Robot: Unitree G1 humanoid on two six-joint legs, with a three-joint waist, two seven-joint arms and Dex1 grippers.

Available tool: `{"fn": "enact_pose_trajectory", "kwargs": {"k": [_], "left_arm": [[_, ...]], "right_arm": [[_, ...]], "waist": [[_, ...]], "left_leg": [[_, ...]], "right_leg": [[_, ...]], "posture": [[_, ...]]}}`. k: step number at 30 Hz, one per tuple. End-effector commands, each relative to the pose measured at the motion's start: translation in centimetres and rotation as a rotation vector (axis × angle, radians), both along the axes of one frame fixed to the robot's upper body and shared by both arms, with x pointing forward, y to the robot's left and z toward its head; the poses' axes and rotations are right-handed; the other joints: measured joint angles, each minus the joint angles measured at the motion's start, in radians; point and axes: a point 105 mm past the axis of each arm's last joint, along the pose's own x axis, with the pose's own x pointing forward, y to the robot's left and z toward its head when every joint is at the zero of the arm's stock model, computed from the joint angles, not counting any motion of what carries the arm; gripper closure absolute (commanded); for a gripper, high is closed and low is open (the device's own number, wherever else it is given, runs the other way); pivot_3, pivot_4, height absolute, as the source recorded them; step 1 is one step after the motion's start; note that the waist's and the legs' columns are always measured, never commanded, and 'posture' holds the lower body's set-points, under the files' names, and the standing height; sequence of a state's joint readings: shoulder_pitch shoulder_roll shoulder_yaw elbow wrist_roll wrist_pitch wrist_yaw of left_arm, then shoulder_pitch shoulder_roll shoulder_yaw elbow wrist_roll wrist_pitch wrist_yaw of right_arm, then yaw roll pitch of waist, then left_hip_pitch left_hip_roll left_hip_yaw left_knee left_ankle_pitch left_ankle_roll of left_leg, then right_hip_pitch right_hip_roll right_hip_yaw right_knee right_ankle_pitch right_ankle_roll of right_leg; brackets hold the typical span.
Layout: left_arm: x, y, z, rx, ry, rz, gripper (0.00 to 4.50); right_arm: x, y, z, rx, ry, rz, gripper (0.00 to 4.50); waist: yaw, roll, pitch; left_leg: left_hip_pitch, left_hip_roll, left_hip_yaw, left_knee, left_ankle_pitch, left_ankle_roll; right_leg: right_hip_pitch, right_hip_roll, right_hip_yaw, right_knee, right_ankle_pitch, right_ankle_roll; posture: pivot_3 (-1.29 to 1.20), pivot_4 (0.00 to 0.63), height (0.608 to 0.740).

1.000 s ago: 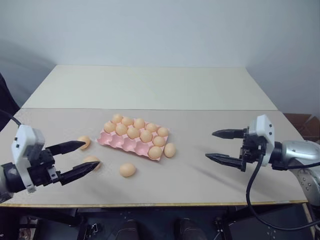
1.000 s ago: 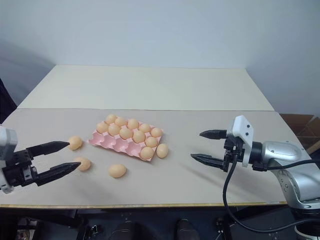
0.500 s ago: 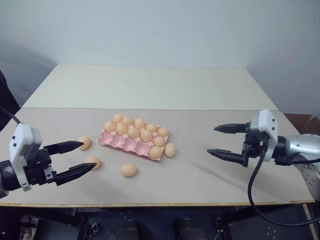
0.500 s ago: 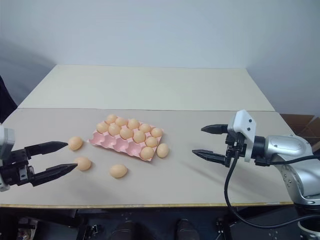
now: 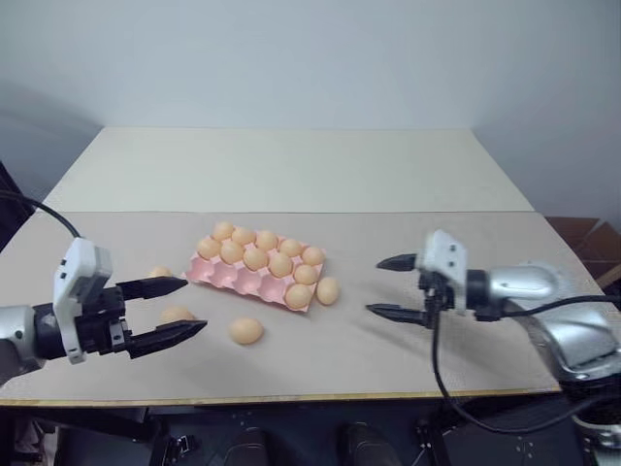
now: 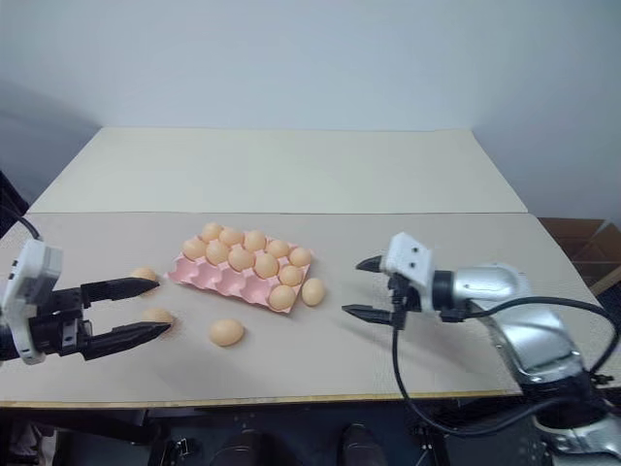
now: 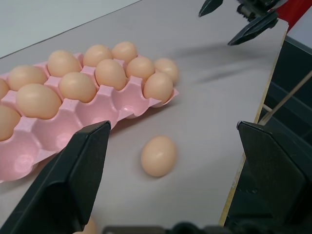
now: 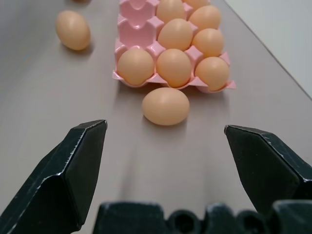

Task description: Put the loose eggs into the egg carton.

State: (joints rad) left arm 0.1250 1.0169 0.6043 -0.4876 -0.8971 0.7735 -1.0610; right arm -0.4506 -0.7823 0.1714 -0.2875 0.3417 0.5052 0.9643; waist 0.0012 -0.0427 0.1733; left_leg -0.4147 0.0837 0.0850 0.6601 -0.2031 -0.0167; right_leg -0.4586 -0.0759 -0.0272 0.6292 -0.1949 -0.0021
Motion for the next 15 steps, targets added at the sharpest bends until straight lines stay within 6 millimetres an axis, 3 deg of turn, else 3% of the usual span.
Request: {"fn": "enact_pose_trajectory", "kwargs": {"k": [1, 8, 15], "left_arm": [[0.2, -0.1, 0.7, 0.023, -0.040, -0.014, 0.00], [0.3, -0.1, 0.5, 0.033, -0.044, -0.024, 0.00], [0.0, -0.1, 0.4, 0.031, -0.045, -0.017, 0.00]], "right_arm": [[1.7, 1.1, -0.8, -0.066, -0.067, -0.006, 0.01], [3.9, 4.4, -2.7, -0.100, -0.063, 0.032, 0.01], [5.0, 5.7, -4.6, -0.156, -0.061, 0.020, 0.01]], "waist": [[-0.001, 0.000, 0.000], [-0.008, 0.000, 0.000], [-0.013, 0.000, 0.000]], "left_leg": [[0.000, 0.000, 0.000, 0.000, 0.000, 0.000], [0.000, 0.000, 0.000, 0.000, 0.000, 0.000], [0.000, 0.000, 0.000, 0.000, 0.000, 0.000]], "right_leg": [[0.000, 0.000, 0.000, 0.000, 0.000, 0.000], [0.000, 0.000, 0.000, 0.001, 0.000, 0.000], [0.000, 0.000, 0.000, 0.001, 0.001, 0.001]], "posture": [[0.00, 0.150, 0.740], [0.00, 0.150, 0.740], [0.00, 0.150, 0.740]]}}
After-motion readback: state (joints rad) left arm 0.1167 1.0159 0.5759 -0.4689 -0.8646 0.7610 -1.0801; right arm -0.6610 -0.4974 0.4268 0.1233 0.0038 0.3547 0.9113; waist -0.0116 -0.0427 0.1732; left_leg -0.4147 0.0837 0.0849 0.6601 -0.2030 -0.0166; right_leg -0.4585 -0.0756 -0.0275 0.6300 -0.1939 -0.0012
